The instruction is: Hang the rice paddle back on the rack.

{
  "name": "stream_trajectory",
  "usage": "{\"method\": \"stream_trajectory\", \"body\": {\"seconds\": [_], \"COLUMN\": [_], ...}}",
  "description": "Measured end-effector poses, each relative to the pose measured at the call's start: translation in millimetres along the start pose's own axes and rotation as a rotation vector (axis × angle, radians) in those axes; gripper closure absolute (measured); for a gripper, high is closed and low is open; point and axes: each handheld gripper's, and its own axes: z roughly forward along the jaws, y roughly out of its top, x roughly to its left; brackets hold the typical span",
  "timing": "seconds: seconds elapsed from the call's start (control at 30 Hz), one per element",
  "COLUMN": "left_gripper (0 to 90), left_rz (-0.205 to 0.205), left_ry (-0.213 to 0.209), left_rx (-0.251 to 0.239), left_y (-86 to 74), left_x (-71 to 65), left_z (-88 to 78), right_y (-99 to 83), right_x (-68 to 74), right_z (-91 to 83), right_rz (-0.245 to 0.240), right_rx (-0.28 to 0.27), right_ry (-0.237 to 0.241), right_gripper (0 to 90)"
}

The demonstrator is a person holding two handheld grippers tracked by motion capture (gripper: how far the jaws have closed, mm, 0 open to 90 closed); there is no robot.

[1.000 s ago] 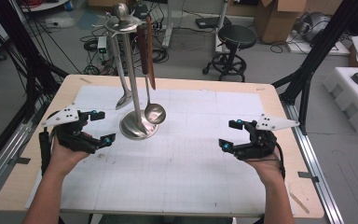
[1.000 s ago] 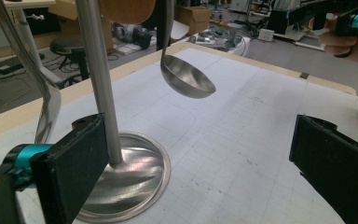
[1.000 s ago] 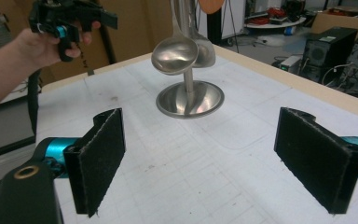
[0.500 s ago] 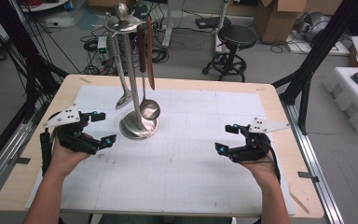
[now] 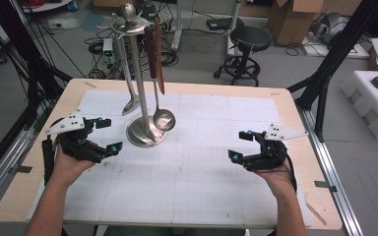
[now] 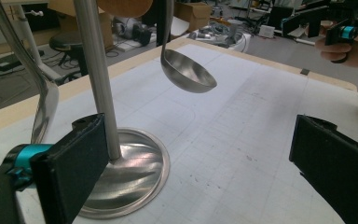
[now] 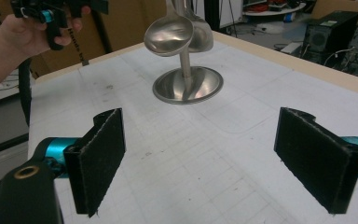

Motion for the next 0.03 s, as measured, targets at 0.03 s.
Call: {"method": "stream_trajectory", "body": {"seconds": [0.03], "left_gripper": [5.4], "left_rz": [0.0], "left_ry": [0.0], "left_rx": [0.0], "left_y": [0.0], "left_x": [0.0], "left_z": [0.0], "right_y": [0.0], "right_x": [0.0], "right_z": [0.0], "right_rz": [0.0], "right_rx": [0.0], "right_ry": [0.0], "right_gripper": [15.8]}}
